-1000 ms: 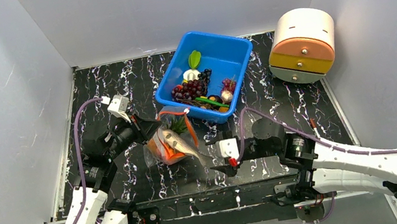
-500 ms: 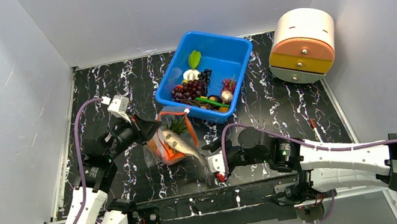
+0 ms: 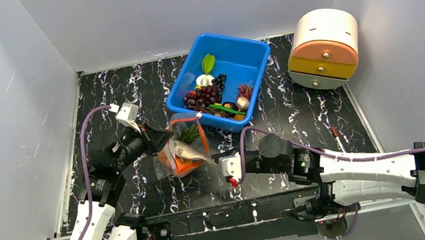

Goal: Place the food in the zip-top bag and seal the zipper
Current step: Place the fake fish in the zipper food storage bag.

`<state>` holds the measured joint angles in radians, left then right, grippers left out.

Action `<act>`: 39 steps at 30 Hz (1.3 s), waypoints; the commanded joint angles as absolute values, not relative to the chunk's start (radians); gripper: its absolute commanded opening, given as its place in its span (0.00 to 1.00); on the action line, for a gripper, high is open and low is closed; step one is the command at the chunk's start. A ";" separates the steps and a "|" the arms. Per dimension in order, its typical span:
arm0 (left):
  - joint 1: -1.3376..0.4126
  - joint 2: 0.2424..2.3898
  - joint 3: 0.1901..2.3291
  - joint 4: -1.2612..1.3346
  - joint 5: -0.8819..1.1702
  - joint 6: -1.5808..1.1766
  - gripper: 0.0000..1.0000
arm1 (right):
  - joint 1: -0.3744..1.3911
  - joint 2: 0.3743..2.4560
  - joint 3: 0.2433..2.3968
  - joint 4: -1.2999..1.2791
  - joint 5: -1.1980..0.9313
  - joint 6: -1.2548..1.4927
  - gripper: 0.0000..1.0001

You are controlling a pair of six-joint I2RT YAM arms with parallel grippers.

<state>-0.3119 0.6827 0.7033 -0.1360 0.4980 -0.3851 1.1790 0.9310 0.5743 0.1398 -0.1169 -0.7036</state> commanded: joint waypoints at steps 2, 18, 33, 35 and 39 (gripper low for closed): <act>-0.313 0.673 0.732 -0.139 0.539 -0.344 0.00 | 1.186 0.969 0.661 0.236 -0.051 -0.632 0.00; -0.313 0.702 0.778 -0.084 0.666 -0.396 0.00 | 1.186 1.123 0.823 0.236 0.073 -0.634 0.00; -0.313 0.701 0.743 -0.011 0.697 -0.472 0.00 | 1.186 1.246 0.848 0.199 0.023 -0.687 0.01; -0.314 0.700 0.748 -0.025 0.692 -0.464 0.00 | 1.186 1.249 0.848 0.204 0.038 -0.680 0.03; -0.314 0.700 0.763 -0.093 0.654 -0.415 0.00 | 1.186 1.242 0.844 0.236 0.117 -0.651 0.06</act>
